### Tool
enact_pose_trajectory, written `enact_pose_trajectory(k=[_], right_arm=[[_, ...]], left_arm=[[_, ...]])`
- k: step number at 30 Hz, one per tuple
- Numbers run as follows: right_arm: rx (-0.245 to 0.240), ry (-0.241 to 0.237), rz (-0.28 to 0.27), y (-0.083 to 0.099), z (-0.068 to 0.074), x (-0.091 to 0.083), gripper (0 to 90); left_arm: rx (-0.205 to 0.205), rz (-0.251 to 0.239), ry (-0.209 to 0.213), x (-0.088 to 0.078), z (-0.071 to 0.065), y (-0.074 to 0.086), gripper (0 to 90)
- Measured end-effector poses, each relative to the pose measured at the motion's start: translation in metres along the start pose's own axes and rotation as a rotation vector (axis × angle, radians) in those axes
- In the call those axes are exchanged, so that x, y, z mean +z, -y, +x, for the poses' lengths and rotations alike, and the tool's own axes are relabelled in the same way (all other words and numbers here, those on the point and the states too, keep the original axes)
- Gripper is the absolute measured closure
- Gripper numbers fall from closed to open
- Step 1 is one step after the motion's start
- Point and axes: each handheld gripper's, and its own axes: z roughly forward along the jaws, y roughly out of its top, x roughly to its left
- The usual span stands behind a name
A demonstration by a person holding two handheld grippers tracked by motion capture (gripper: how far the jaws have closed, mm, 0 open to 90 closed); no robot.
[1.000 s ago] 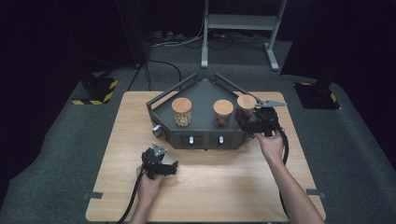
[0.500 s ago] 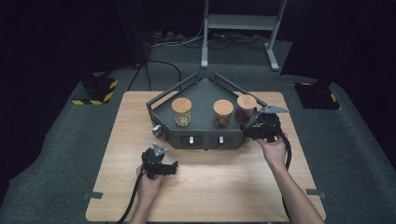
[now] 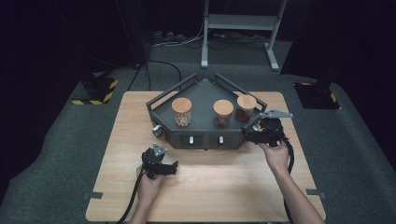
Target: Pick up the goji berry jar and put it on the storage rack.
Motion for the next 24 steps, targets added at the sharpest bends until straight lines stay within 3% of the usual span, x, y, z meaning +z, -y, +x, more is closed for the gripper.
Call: enact_pose_trajectory(k=[24], right_arm=[[0.056,-0.019,0.0,0.031,-0.009,-0.003,11.7]], left_arm=[[0.0,0.0,0.0,0.0,0.0,0.0,3.9]])
